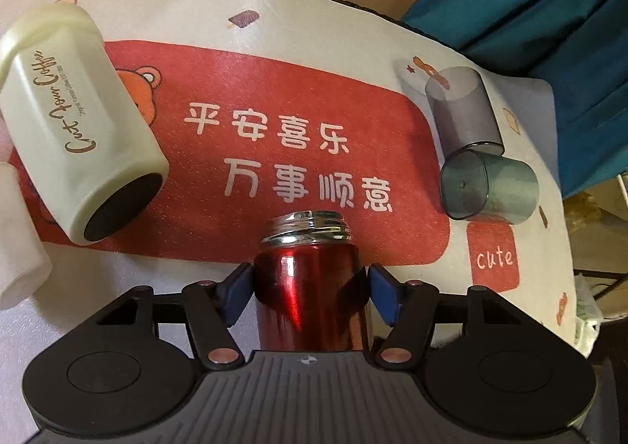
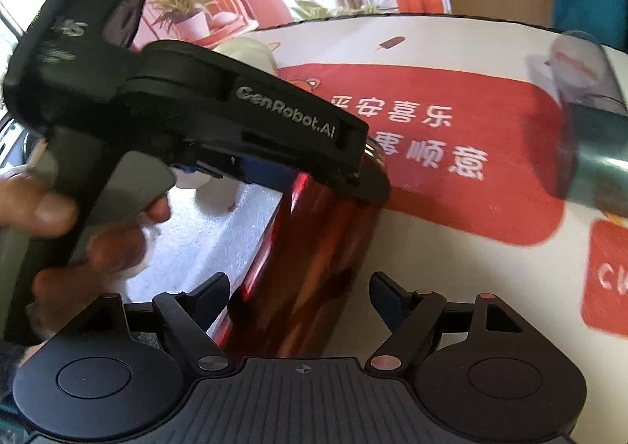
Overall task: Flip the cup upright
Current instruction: 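Grasp the thermos with the left tool while the right tool holds it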
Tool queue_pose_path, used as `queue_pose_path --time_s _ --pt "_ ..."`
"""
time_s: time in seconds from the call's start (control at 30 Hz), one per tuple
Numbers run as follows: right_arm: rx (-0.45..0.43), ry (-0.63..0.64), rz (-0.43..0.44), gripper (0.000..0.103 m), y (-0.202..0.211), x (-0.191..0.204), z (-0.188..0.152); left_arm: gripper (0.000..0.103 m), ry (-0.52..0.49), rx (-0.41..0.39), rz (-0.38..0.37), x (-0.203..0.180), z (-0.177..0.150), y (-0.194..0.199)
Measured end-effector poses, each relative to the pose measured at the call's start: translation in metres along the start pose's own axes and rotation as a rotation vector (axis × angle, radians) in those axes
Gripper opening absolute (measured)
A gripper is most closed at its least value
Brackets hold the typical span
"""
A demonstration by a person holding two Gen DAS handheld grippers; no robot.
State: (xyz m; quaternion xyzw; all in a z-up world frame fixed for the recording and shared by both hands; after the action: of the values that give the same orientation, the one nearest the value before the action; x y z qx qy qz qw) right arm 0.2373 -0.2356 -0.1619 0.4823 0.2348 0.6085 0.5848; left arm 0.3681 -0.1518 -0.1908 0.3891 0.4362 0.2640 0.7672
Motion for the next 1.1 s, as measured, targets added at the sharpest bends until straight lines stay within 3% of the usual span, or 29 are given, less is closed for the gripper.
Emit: queue_pose_path --time_s 0.27,0.47,0.67,0.83,1.1 --pt "0.003 0.066 -0.009 0.071 -0.009 0.012 0.009 0.066 0.016 -0.02 -0.027 0.009 -0.003 0.015" --pt "-0.118 0.182 -0.043 0.066 0.028 0.027 0.0 0.065 -0.047 -0.114 -0.025 -0.018 -0.01 0.058" --pt "-0.235 0.24 -0.042 0.059 0.066 0.017 0.022 0.064 -0.108 -0.247 -0.019 -0.054 -0.006 0.096" --pt "-0.282 0.303 -0.079 0.059 0.083 0.0 0.028 0.064 -0.142 -0.305 -0.038 -0.084 -0.006 0.107" --pt "-0.354 0.297 -0.115 0.058 0.099 -0.026 0.023 0.064 -0.175 -0.329 -0.054 -0.117 -0.01 0.097"
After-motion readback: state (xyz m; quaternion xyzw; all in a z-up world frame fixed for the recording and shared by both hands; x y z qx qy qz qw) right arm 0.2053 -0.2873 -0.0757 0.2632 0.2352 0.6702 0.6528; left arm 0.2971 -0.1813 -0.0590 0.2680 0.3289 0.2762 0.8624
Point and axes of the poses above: each gripper's, at about its wrist camera, not at the fingertips, and y roughly against the way its jaws point, x to its left, z to its top, the point moved 2 cm from there along -y, roughly the way its jaws point, and after that the axes turned 7 degrees about -z, right-handed, at the moved point
